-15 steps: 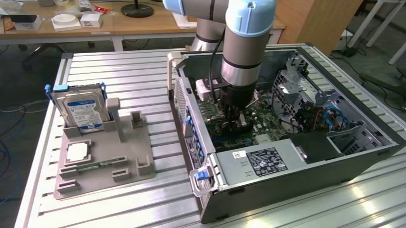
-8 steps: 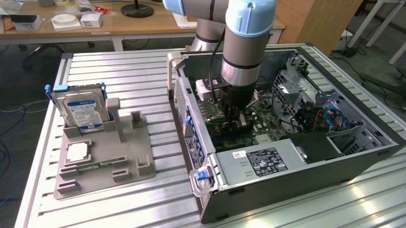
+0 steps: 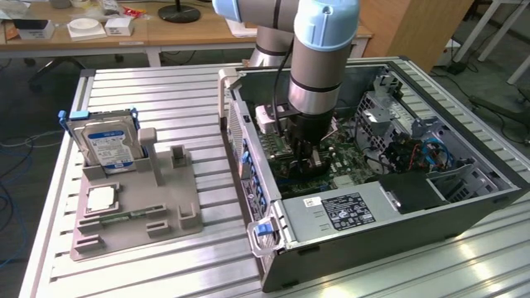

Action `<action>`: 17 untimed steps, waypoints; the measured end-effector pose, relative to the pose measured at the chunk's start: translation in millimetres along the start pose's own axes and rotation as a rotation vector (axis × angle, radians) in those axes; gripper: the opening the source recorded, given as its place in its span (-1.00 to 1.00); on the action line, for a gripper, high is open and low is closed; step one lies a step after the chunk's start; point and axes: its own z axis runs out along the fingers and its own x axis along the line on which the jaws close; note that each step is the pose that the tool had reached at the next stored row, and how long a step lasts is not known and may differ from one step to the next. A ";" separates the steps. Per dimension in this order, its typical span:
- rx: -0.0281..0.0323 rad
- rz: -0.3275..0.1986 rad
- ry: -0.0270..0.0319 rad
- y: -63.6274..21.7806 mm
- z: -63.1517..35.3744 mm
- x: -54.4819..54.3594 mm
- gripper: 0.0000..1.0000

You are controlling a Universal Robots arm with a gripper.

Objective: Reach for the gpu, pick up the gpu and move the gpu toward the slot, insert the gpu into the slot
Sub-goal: 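Insert the gpu into the slot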

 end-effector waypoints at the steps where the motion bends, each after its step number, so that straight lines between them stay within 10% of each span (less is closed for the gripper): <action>1: -0.0003 0.000 0.0005 -0.1 -0.2 -0.1 -0.47; 17: 0.0029 0.000 -0.0014 0.2 -2.9 -0.1 -0.45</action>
